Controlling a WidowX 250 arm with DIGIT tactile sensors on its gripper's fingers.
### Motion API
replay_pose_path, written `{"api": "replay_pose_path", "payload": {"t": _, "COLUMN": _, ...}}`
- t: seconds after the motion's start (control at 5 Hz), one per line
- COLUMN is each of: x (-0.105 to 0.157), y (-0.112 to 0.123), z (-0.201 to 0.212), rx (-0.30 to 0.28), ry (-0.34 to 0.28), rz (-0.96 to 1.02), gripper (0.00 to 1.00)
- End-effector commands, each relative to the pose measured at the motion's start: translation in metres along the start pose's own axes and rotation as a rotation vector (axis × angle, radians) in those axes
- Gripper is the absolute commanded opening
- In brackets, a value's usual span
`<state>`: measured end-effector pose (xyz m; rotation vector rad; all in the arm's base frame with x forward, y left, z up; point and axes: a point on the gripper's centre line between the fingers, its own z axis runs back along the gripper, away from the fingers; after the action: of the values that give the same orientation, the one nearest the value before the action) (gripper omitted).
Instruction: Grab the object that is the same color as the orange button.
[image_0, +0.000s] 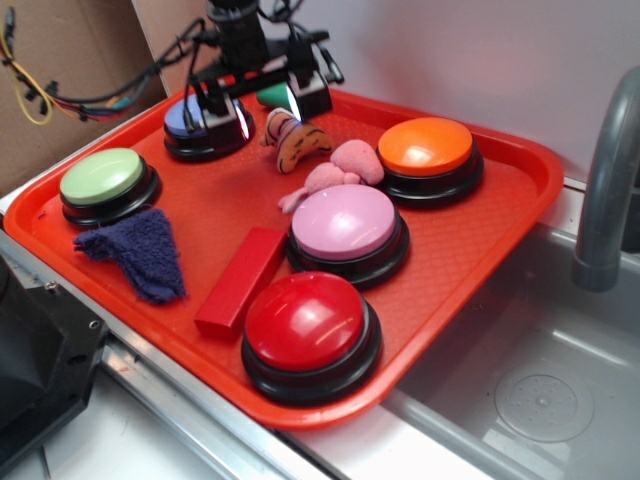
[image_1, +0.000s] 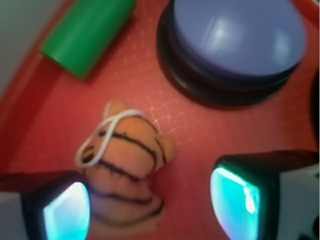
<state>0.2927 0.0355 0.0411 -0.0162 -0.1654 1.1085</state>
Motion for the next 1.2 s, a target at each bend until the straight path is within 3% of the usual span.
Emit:
{"api": "replay_pose_path", "payload": {"t": 0.0, "x": 0.020, "y": 0.002, "z": -0.007, "rx": -0.004, "ry": -0.016, "rz": 0.031, "gripper": 1.00}}
{"api": "replay_pose_path", "payload": {"t": 0.2, "x": 0.019, "y": 0.002, "z": -0.009, "rx": -0.003, "ry": -0.018, "rz": 0.053, "gripper": 0.77}}
{"api": "replay_pose_path", "payload": {"t": 0.4, "x": 0.020, "y": 0.006, "z": -0.006, "rx": -0.026, "ry": -0.019, "rz": 0.064, "gripper": 0.00}}
{"api": "replay_pose_path", "payload": {"t": 0.6, "x": 0.027, "y": 0.015, "z": 0.007, "rx": -0.033, "ry": -0.008, "rz": 0.007, "gripper": 0.00}}
{"api": "replay_pose_path", "payload": {"t": 0.8, "x": 0.028, "y": 0.018, "z": 0.038, "rx": 0.022, "ry": 0.048, "rz": -0.198, "gripper": 0.00}}
{"api": "replay_pose_path", "payload": {"t": 1.0, "x": 0.024, "y": 0.022, "z": 0.063, "rx": 0.008, "ry": 0.065, "rz": -0.348, "gripper": 0.00}}
